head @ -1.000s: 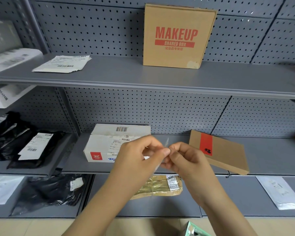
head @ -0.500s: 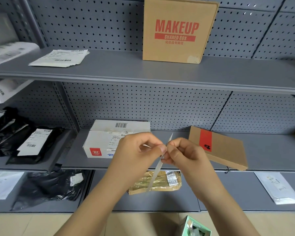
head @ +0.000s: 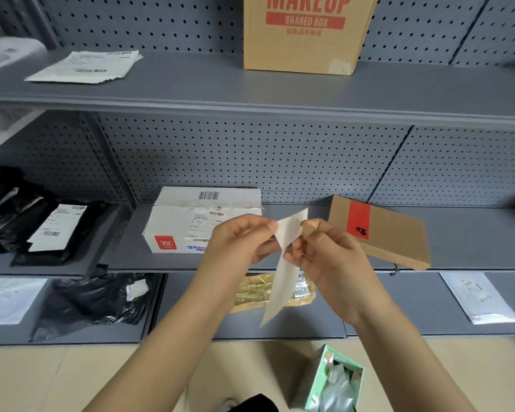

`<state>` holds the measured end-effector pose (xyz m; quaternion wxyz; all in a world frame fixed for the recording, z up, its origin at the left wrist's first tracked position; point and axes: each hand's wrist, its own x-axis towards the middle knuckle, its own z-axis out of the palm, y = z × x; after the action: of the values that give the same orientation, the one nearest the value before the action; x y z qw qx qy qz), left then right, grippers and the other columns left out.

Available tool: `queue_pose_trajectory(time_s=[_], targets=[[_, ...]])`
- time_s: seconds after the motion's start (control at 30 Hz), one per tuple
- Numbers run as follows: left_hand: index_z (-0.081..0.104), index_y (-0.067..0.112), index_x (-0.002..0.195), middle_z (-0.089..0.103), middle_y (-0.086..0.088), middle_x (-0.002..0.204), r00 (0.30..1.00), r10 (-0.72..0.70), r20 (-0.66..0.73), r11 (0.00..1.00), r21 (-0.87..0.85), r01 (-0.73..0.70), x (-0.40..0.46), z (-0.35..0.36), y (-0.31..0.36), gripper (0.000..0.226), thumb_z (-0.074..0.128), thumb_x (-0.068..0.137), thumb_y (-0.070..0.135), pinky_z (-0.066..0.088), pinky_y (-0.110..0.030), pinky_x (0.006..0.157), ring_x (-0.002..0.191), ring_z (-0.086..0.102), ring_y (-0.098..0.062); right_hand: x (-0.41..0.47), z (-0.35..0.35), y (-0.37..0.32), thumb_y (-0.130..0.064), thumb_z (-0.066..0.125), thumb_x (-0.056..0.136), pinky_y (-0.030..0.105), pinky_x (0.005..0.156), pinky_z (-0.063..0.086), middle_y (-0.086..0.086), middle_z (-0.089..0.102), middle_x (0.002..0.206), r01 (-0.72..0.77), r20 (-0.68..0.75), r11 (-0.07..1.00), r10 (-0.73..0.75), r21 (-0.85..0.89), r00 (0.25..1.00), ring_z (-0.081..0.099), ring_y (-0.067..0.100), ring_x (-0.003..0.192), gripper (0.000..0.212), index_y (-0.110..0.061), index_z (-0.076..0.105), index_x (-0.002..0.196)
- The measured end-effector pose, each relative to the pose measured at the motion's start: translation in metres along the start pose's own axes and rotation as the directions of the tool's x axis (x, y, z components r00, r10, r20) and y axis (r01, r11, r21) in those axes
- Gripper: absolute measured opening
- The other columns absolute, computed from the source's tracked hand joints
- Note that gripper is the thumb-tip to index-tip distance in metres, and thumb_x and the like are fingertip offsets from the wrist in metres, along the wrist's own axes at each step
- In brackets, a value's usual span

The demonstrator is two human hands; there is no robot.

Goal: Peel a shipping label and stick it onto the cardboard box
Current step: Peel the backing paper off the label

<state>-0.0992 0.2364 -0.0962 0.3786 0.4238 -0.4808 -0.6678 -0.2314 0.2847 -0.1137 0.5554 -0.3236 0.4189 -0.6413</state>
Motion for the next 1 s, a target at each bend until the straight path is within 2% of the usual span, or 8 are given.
queue_pose_trajectory(time_s=[0.1,0.23,0.37,0.5,0.7,0.87,1.0], targets=[[0.064,0.012,0.077,0.073,0.001,0.071,0.999,-0.048,-0.002,0.995,-0.087,0.047,0.004,0.002,-0.007,0.015,0.057,0.090,0.009,0.056,-0.027,0.079,0.068,0.071,-0.016,0.001,-0.005,0.001,-0.015,0.050,0.082,0.023,0.062,0.051,0.002,0.055,0.059,-0.030,-0.023,0.997,0.032,0.075,0.999,0.055,0.014,0.058,0.014,-0.007,0.053,0.071],[0.062,0.013,0.080,0.073,0.005,0.066,0.995,-0.097,-0.026,0.983,-0.159,0.091,0.008,0.005,-0.014,0.014,0.055,0.092,0.012,0.054,-0.029,0.081,0.066,0.072,-0.012,0.001,-0.012,0.001,-0.006,0.043,0.091,0.023,0.061,0.051,0.002,0.053,0.061,-0.061,-0.088,0.975,0.082,0.214,0.993,0.052,0.015,0.060,0.022,-0.007,0.051,0.070],[0.063,0.014,0.083,0.073,0.005,0.070,0.988,-0.152,-0.041,0.965,-0.222,0.139,0.014,0.004,-0.021,0.011,0.056,0.091,0.015,0.052,-0.033,0.088,0.070,0.073,-0.013,0.001,-0.019,-0.002,-0.011,0.047,0.086,0.022,0.061,0.052,0.001,0.053,0.063,-0.099,-0.127,0.928,0.154,0.360,0.980,0.052,0.014,0.061,0.015,-0.008,0.053,0.073],[0.064,0.014,0.082,0.073,0.003,0.073,0.981,-0.185,-0.066,0.947,-0.280,0.159,0.018,0.002,-0.027,0.011,0.057,0.090,0.015,0.051,-0.034,0.091,0.073,0.072,-0.016,0.002,-0.022,-0.005,-0.009,0.044,0.090,0.020,0.058,0.051,0.001,0.053,0.061,-0.097,-0.196,0.891,0.202,0.444,0.960,0.051,0.013,0.059,0.027,-0.010,0.056,0.065],[0.063,0.011,0.089,0.071,0.003,0.067,0.976,-0.179,-0.123,0.932,-0.339,0.128,0.022,-0.011,-0.027,0.006,0.059,0.089,0.015,0.051,-0.037,0.092,0.080,0.070,-0.022,0.004,-0.026,-0.010,-0.008,0.042,0.090,0.019,0.058,0.051,0.001,0.056,0.060,-0.042,-0.240,0.858,0.189,0.512,0.952,0.054,0.011,0.056,0.037,-0.009,0.060,0.057],[0.061,0.011,0.090,0.066,-0.001,0.078,0.975,-0.162,-0.153,0.929,-0.357,0.098,0.026,-0.023,-0.027,0.005,0.057,0.091,0.015,0.051,-0.037,0.093,0.080,0.069,-0.022,0.007,-0.032,-0.008,-0.007,0.039,0.090,0.018,0.058,0.050,0.001,0.057,0.061,-0.005,-0.243,0.859,0.151,0.512,0.958,0.055,0.010,0.056,0.022,-0.008,0.053,0.073],[0.059,0.011,0.089,0.063,0.000,0.078,0.975,-0.138,-0.173,0.931,-0.359,0.068,0.030,-0.032,-0.027,0.007,0.055,0.092,0.016,0.051,-0.036,0.091,0.074,0.070,-0.016,0.010,-0.037,-0.009,-0.006,0.042,0.087,0.018,0.056,0.049,0.001,0.056,0.062,0.016,-0.253,0.853,0.137,0.522,0.958,0.053,0.010,0.056,0.020,-0.008,0.055,0.072]])
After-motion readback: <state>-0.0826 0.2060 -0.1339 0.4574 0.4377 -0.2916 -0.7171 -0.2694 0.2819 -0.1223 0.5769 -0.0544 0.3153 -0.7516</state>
